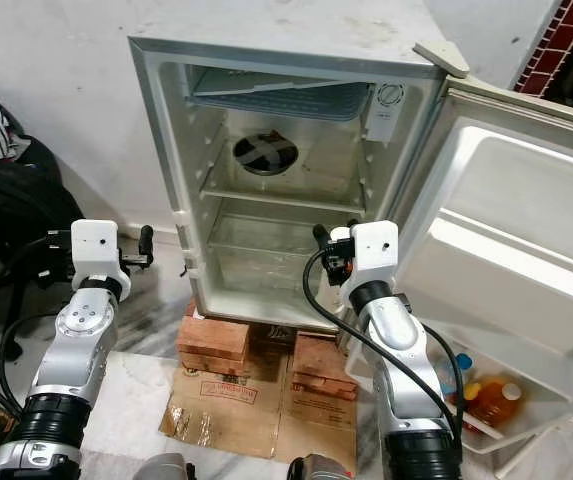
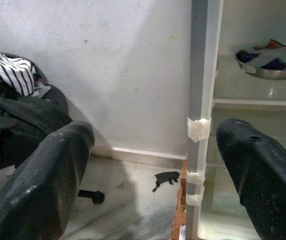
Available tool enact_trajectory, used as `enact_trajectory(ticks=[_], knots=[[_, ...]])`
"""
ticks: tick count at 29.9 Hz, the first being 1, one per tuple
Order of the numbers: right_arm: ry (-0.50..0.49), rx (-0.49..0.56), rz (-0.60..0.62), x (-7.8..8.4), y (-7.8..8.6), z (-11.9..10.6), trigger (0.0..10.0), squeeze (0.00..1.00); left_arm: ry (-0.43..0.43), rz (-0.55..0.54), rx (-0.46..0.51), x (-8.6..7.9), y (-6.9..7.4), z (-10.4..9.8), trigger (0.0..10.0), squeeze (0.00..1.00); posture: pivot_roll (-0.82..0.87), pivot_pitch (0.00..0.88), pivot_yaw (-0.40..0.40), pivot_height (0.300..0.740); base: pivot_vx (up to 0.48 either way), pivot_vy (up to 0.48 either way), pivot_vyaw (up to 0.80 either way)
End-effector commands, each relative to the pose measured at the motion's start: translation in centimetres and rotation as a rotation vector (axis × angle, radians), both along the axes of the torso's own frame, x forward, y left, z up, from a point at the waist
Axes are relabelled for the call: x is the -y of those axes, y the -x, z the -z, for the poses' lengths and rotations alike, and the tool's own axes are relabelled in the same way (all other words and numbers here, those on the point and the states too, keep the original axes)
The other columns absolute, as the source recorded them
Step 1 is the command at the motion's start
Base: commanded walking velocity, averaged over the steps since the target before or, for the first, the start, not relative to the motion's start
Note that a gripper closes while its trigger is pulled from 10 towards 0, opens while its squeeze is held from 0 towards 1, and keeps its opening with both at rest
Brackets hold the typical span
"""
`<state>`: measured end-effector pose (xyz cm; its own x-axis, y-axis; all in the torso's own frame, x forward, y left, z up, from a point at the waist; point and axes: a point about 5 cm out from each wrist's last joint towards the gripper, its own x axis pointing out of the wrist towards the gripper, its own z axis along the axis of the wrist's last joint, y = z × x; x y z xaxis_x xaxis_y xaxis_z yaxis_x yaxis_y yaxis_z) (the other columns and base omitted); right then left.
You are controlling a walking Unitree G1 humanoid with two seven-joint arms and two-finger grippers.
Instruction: Restocking fridge
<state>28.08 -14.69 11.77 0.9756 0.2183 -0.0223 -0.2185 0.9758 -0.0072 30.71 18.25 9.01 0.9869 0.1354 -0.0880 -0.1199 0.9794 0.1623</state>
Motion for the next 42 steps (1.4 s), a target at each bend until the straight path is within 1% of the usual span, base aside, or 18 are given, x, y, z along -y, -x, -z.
enact_trajectory(ticks=[1,7,14,19,25,29,30,31,33,37,42], knots=[[-0.003,0.052,0.002,0.3,-0.1,-1.0,10.0,0.00,-0.004,0.017,0.018,0.3,-0.2,-0.4,10.0,0.00,0.07,0.000,-0.027,0.740,0.000,-0.337,0.00],[-0.005,0.050,-0.010,-0.1,-0.1,-0.9,10.0,0.00,-0.002,0.019,0.019,0.4,-0.2,-0.4,10.0,0.00,0.07,0.000,-0.027,0.740,0.000,-0.351,0.00],[-0.002,0.048,-0.018,0.0,-0.1,-0.8,10.0,0.00,0.003,0.016,0.016,0.4,-0.2,-0.4,10.0,0.00,0.07,0.000,-0.031,0.740,0.000,-0.334,0.00],[-0.011,0.042,-0.018,0.1,-0.1,-0.8,10.0,0.00,0.016,0.013,0.025,0.4,-0.3,-0.5,10.0,0.00,0.07,0.000,-0.031,0.740,0.000,0.000,0.00],[-0.033,0.048,-0.026,0.0,0.1,-0.8,10.0,0.00,0.011,0.013,0.015,0.2,-0.1,-0.3,10.0,0.00,0.06,0.000,-0.029,0.740,0.000,0.000,0.00],[-0.063,0.061,-0.059,-0.4,0.5,-0.9,10.0,0.00,0.000,0.061,-0.011,-0.3,0.6,0.2,10.0,0.00,0.07,0.000,-0.025,0.740,0.000,0.000,0.00],[-0.063,0.061,-0.059,-0.4,0.5,-0.9,10.0,0.00,0.000,0.061,-0.011,-0.3,0.6,0.2,10.0,0.00,0.07,0.000,-0.025,0.740,0.000,0.000,0.00],[-0.083,0.035,-0.101,-0.8,0.8,-0.6,10.0,0.00,-0.031,0.124,-0.007,-0.3,1.3,0.2,10.0,0.00,0.07,0.000,-0.025,0.740,0.000,0.000,0.00],[-0.124,-0.004,-0.167,-1.4,1.3,-0.1,10.0,0.00,-0.042,0.195,-0.008,-0.1,2.2,0.3,10.0,0.00,0.08,0.000,-0.026,0.740,0.000,0.000,0.00],[-0.156,-0.054,-0.241,-2.3,2.1,0.6,10.0,0.00,-0.043,0.231,-0.025,0.1,3.5,0.6,10.0,0.00,0.08,0.000,-0.027,0.740,0.000,0.000,0.00],[-0.152,-0.068,-0.260,-2.8,2.5,1.2,10.0,0.00,-0.058,0.239,-0.027,0.0,4.0,0.6,10.0,0.00,0.09,0.000,-0.029,0.740,0.000,0.000,0.00]])
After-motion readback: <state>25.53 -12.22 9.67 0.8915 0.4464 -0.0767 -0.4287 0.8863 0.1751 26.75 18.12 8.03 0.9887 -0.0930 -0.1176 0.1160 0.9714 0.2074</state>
